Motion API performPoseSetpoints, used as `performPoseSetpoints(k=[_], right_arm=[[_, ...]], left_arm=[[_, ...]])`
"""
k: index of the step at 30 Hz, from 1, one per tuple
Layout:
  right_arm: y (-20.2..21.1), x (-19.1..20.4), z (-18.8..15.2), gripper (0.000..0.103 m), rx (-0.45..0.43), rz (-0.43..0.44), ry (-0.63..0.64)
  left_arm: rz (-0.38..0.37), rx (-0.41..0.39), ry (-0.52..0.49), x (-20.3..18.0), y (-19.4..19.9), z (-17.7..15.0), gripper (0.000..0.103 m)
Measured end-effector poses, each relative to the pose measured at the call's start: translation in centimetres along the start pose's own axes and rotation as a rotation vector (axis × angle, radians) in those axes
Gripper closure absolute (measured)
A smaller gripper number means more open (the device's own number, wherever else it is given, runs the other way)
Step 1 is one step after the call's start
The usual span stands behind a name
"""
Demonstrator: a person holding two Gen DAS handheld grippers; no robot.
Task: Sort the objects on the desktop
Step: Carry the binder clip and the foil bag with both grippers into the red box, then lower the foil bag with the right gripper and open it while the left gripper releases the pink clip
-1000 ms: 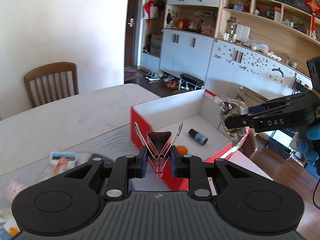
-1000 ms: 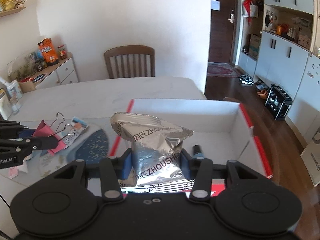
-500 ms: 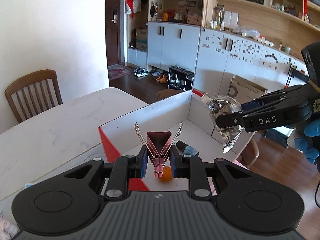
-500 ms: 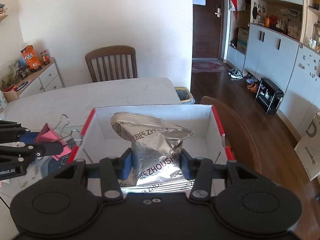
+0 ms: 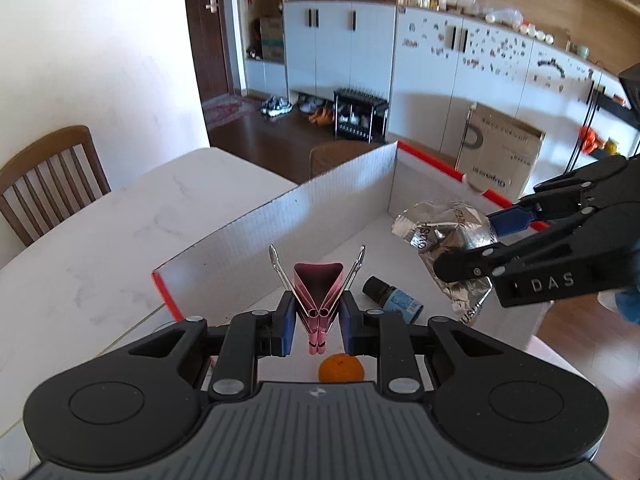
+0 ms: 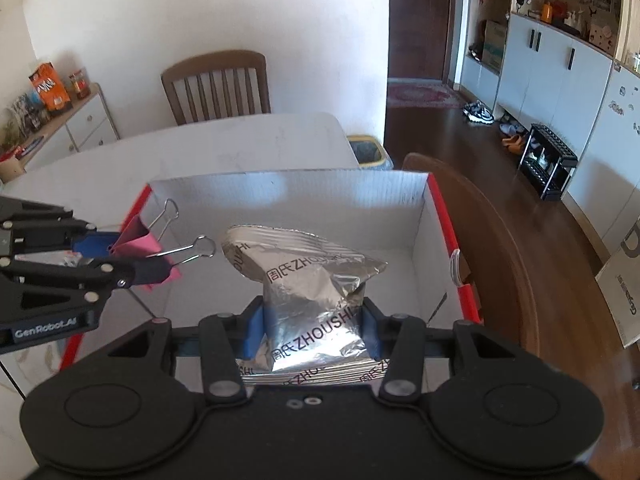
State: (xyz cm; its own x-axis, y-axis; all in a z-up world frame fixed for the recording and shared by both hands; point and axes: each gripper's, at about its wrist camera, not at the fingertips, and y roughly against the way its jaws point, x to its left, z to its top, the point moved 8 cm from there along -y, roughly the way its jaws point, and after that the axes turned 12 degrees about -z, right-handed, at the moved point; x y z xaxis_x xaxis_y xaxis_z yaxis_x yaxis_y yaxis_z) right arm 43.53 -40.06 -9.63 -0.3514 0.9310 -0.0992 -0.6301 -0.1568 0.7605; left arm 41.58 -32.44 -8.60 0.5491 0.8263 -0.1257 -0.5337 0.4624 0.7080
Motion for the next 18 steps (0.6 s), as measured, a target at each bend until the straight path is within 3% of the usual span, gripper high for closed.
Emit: performPoseSetpoints(k=[18], right_arm=[[-6.4, 0.6, -1.3, 0.056, 0.162, -0.022, 0.051]], left_arm=[[0.018, 0.283, 0.012, 1.8, -7.5, -0.8, 0.082]])
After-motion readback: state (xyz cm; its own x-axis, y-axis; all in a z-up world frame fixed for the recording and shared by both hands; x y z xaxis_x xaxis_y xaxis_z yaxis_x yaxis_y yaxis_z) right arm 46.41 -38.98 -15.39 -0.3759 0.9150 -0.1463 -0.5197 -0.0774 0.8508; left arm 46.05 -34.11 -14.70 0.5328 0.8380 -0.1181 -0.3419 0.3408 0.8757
